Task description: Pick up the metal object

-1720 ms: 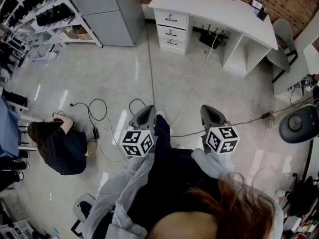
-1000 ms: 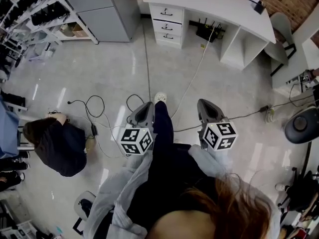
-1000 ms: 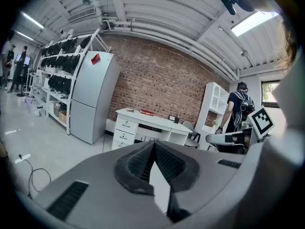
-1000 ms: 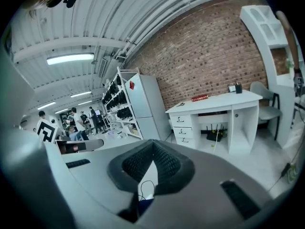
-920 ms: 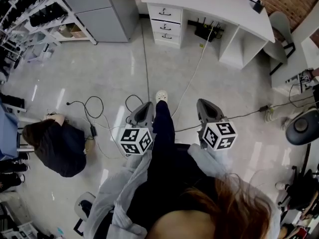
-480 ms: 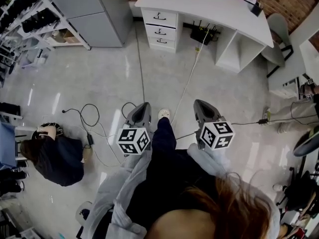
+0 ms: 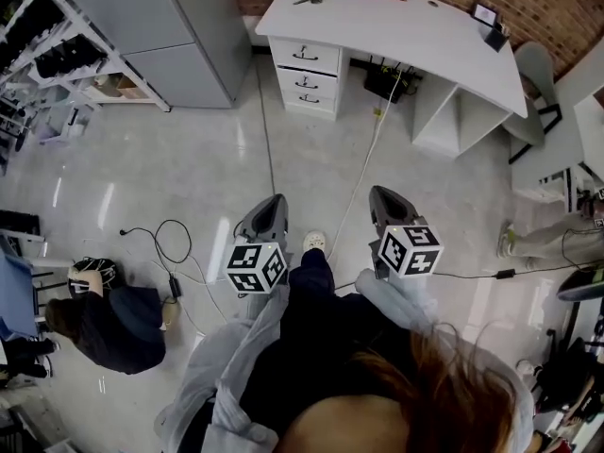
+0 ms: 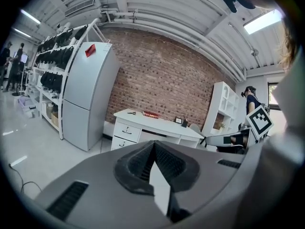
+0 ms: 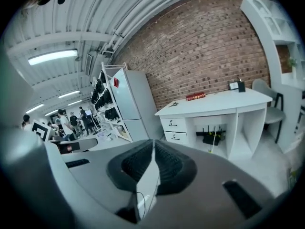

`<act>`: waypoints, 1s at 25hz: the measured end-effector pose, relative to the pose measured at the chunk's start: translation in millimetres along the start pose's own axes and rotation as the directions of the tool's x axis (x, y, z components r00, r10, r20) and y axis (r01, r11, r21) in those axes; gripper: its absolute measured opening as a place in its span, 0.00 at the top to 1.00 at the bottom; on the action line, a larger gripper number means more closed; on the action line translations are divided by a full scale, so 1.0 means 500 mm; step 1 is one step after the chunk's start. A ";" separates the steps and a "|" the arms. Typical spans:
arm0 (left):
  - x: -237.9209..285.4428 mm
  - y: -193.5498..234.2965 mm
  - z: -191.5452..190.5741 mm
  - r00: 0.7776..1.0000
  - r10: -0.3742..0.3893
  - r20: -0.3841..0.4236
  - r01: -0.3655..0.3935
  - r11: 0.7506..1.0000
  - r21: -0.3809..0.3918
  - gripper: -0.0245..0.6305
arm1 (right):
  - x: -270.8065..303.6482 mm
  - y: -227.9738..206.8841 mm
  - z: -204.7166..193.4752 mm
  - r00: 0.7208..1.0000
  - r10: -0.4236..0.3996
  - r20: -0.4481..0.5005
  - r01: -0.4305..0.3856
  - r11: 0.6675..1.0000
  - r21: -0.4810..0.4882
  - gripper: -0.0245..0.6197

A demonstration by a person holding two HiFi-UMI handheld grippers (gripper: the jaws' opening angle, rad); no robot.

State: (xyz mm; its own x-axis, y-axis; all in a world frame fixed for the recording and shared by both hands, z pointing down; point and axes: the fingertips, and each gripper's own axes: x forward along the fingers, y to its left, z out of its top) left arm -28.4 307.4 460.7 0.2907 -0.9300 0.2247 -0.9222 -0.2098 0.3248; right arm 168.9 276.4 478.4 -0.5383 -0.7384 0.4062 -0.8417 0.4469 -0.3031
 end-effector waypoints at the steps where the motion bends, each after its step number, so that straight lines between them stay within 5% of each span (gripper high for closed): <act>1: 0.014 0.010 0.010 1.000 0.001 0.000 -0.001 1.000 -0.001 0.94 | 0.018 -0.004 0.011 1.000 -0.008 -0.005 0.008 1.000 -0.007 0.85; 2: 0.027 0.019 0.018 1.000 -0.001 0.000 0.001 1.000 0.000 0.94 | 0.036 -0.006 0.020 1.000 -0.012 -0.011 0.012 1.000 -0.014 0.67; 3: 0.041 0.027 0.025 1.000 -0.003 0.001 0.003 1.000 0.002 0.94 | 0.053 -0.010 0.029 1.000 -0.017 -0.016 0.016 1.000 -0.019 0.58; 7: 0.096 0.064 0.052 1.000 -0.011 0.010 0.011 1.000 0.002 0.94 | 0.116 -0.025 0.065 0.999 -0.033 -0.011 0.032 0.999 -0.025 0.47; 25: 0.209 0.200 0.108 1.000 -0.013 -0.010 0.013 1.000 0.004 0.94 | 0.290 -0.014 0.160 0.999 -0.023 0.022 0.024 0.999 -0.049 0.43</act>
State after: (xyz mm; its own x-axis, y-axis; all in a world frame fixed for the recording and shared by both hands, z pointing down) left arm -103.9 172.9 466.8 0.3051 -0.9241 0.2300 -0.9195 -0.2230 0.3238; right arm 100.4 125.8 470.4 -0.5174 -0.7596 0.3940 -0.8557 0.4528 -0.2506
